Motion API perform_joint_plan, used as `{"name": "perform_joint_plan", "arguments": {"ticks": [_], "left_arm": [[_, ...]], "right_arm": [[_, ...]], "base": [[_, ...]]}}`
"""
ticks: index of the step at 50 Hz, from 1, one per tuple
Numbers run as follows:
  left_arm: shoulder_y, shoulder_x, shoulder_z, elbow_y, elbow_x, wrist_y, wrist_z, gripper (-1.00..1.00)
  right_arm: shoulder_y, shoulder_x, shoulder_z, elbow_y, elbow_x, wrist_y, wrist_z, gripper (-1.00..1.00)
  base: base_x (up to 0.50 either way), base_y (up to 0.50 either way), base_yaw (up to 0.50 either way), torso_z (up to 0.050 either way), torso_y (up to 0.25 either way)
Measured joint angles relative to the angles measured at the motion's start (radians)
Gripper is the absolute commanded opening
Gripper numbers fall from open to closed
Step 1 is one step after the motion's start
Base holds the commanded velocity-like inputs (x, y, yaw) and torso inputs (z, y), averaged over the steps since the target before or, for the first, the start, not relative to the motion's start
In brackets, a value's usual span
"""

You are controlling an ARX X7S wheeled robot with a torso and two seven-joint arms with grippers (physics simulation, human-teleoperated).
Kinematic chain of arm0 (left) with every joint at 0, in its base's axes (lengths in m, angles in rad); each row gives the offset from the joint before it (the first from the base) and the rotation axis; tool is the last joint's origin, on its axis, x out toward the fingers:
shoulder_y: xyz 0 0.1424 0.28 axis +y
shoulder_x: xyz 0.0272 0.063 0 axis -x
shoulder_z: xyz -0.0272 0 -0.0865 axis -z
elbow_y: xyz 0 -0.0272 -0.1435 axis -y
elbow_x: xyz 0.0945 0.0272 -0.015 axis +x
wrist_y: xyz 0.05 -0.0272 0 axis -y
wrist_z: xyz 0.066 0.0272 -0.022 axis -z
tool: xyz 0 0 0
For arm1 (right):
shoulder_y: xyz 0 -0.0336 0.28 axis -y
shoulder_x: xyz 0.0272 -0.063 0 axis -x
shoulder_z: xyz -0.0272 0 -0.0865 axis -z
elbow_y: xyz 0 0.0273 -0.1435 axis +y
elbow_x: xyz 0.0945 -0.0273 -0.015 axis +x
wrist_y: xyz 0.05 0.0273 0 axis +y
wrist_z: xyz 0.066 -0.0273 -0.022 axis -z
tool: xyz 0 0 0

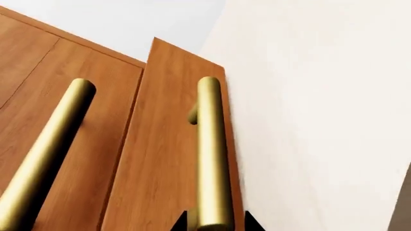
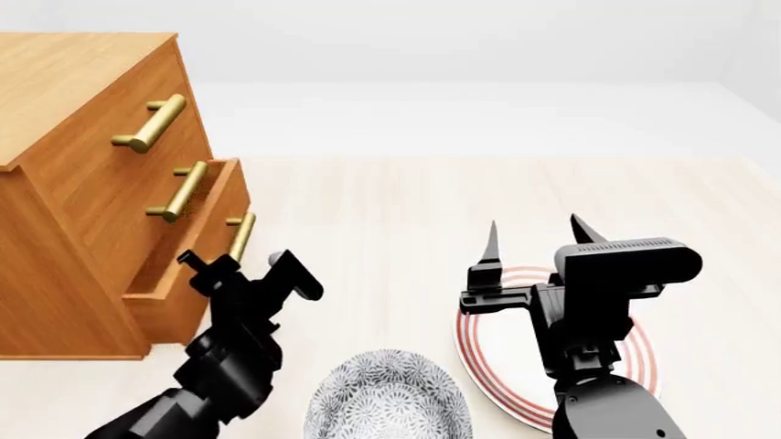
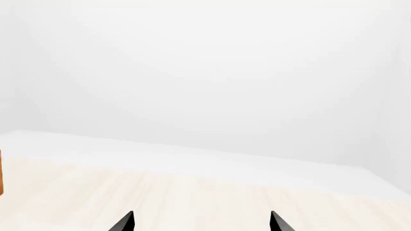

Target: Open the bottom drawer of the cabinet.

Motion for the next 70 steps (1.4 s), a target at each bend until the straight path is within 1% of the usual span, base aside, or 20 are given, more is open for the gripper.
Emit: {"name": "perform_joint_plan", "arguments": {"ticks": [12, 23, 34, 35, 47, 53, 58, 63, 70], "left_arm": [[0.029, 0.0, 0.038, 0.211, -0.022, -0.108, 0.047, -1.0], [0.036, 0.021, 0.062, 0.256, -0.015, -0.14, 0.054, -1.0], [0.046, 0.012, 0.07, 0.317, -0.022, -0.172, 0.055, -1.0], [0.049, 0.011, 0.07, 0.327, -0.021, -0.178, 0.052, 1.0], [0.061, -0.028, 0.068, 0.525, 0.043, -0.272, 0.022, 1.0], [0.069, -0.049, 0.066, 0.62, 0.057, -0.317, 0.016, 1.0], [0.08, -0.072, 0.053, 0.735, 0.055, -0.367, 0.023, 1.0], [0.089, -0.096, 0.001, 0.875, 0.032, -0.425, 0.038, 1.0], [0.085, -0.093, -0.169, 1.019, -0.029, -0.498, 0.053, 1.0]], "right_arm": [[0.001, 0.003, -0.001, 0.0, 0.006, -0.002, 0.004, 1.0], [0.0, 0.008, 0.0, -0.004, 0.012, -0.002, 0.009, 1.0], [0.0, 0.012, -0.001, -0.006, 0.017, -0.003, 0.013, 1.0], [0.0, 0.012, -0.001, -0.006, 0.018, -0.003, 0.014, 1.0], [0.001, 0.014, -0.003, 0.003, 0.022, -0.01, 0.018, 1.0], [0.001, 0.014, -0.006, 0.006, 0.024, -0.013, 0.02, 1.0], [0.001, 0.015, -0.008, 0.009, 0.026, -0.015, 0.022, 1.0], [0.001, 0.016, -0.01, 0.011, 0.028, -0.018, 0.023, 1.0], [0.001, 0.018, -0.011, 0.01, 0.031, -0.018, 0.026, 1.0]], "base": [[-0.01, 0.0, 0.0, 0.0, 0.003], [-0.01, 0.0, 0.0, 0.001, 0.004], [-0.01, 0.0, 0.0, 0.002, 0.004], [0.0, 0.0, 0.0, 0.0, 0.01], [0.0, 0.0, 0.0, 0.0, 0.0], [0.0, 0.0, 0.0, 0.0, 0.0], [0.0, 0.0, 0.0, 0.0, 0.0], [0.0, 0.0, 0.0, 0.0, 0.0], [0.0, 0.0, 0.0, 0.0, 0.0]]}}
